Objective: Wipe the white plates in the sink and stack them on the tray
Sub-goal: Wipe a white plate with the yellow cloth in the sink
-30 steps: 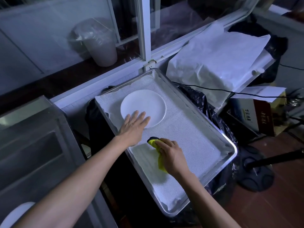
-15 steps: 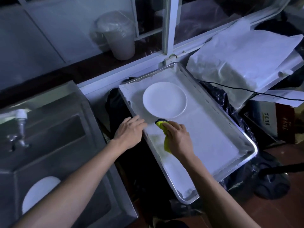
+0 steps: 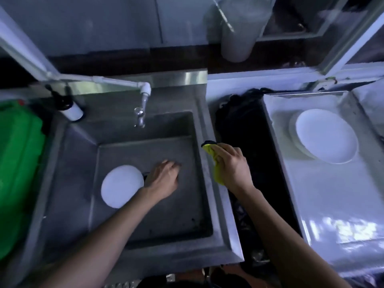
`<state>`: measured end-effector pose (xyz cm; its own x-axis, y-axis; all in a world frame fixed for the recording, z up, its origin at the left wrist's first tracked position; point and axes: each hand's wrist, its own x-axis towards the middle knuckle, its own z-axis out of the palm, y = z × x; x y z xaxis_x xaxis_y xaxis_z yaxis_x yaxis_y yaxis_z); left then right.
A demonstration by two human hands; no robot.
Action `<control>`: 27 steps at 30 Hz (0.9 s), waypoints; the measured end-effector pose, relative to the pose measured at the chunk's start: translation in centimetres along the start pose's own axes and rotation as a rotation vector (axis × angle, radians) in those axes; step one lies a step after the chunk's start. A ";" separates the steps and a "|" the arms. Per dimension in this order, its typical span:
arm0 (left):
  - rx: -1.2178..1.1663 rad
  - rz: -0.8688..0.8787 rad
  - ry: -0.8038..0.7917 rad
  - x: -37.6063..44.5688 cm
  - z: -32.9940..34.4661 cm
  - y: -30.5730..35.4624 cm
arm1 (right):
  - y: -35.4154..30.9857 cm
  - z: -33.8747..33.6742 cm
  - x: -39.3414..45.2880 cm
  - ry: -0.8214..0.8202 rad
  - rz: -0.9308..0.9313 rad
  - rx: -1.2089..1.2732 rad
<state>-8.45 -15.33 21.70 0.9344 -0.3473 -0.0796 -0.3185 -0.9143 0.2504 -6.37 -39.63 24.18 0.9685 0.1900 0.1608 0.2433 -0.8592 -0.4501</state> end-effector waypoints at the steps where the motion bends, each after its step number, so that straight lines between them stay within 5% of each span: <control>1: -0.008 -0.035 -0.016 -1.2 0.1 -2.0 | -1.8 1.5 0.3 -0.028 -0.022 0.012; 14: -0.262 -0.610 -0.253 -14.1 5.3 -22.2 | -19.5 17.9 2.5 -0.368 -0.136 0.040; 27: -0.670 -1.031 -0.101 -14.7 13.0 -29.7 | -22.3 29.4 6.2 -0.582 -0.191 0.070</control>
<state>-14.81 14.20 2.86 0.6742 0.4311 -0.5997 0.7326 -0.4934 0.4689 -4.25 -5.28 9.36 0.7726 0.5825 -0.2527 0.3990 -0.7549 -0.5205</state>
